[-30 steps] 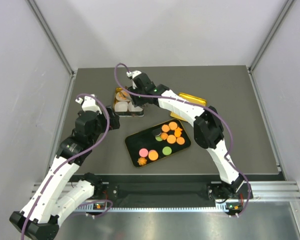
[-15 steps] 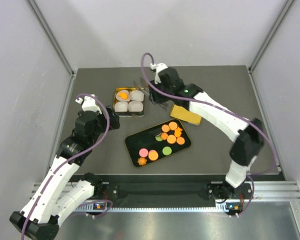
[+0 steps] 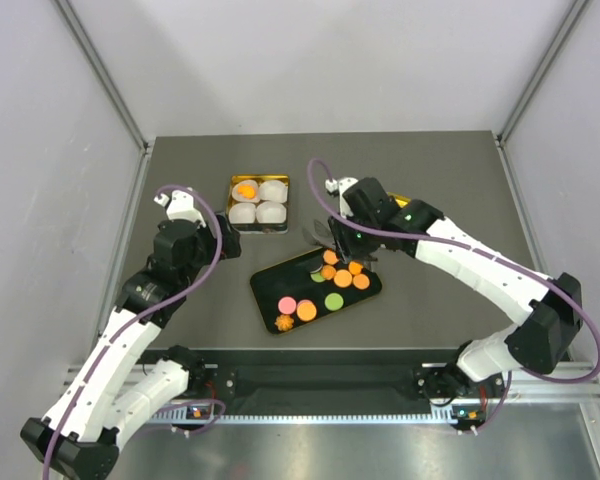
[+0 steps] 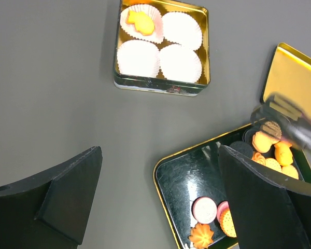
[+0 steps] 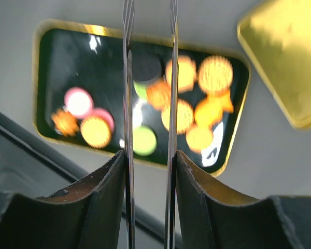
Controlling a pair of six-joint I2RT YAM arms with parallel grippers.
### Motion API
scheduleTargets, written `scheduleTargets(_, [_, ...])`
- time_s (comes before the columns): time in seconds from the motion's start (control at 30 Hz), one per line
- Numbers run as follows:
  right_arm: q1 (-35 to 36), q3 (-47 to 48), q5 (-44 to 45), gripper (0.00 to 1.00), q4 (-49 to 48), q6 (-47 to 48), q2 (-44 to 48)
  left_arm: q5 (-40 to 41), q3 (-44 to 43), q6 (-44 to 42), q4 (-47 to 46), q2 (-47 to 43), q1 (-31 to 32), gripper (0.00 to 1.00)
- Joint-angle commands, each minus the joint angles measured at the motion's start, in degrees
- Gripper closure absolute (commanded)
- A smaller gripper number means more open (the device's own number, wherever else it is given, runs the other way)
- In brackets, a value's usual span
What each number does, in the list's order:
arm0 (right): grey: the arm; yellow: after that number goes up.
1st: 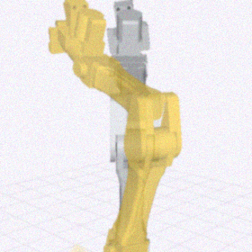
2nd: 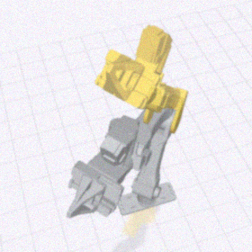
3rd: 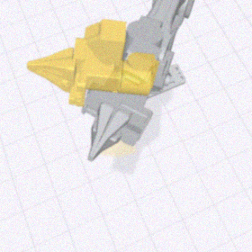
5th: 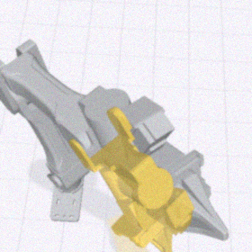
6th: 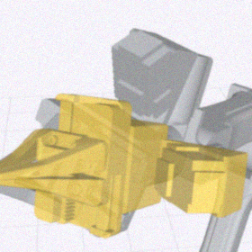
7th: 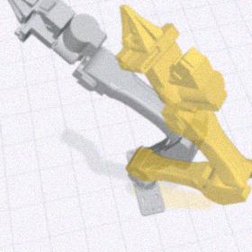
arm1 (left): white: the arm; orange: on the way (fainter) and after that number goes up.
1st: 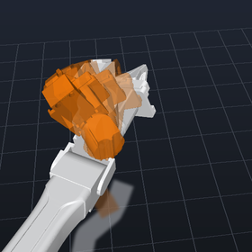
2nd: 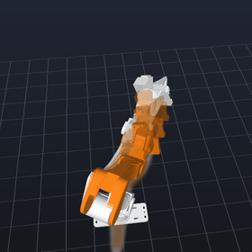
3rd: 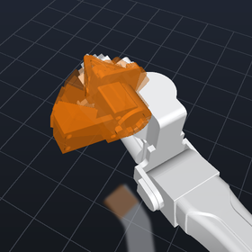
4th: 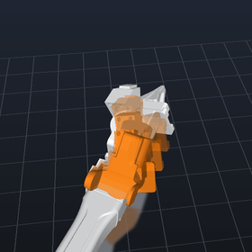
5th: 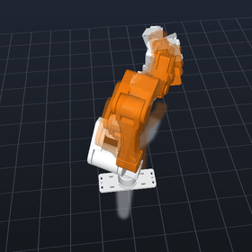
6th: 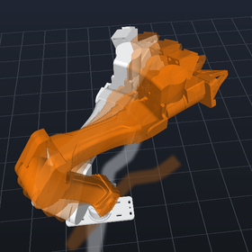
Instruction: Pack the cookies
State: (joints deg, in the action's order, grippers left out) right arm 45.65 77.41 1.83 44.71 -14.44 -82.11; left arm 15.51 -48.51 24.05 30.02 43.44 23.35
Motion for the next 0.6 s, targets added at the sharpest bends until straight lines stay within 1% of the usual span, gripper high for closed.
scheduleTargets(0.0, [0.67, -1.81, 0.02, 0.59, 4.16, 0.99, 3.53, -0.57, 0.52, 0.03, -2.6, 0.24, -0.33, 0.02])
scheduleTargets(0.2, [0.67, -5.33, 1.51, 0.6, 4.77, 1.17, 3.44, -0.83, 0.52, 0.03, -2.6, 0.77, -0.41, 0.02])
scheduleTargets(0.57, [0.67, -5.69, 4.94, 0.59, 4.86, 0.29, 3.53, -1.18, 0.61, 0.03, -2.6, 0.94, -0.5, 0.02])
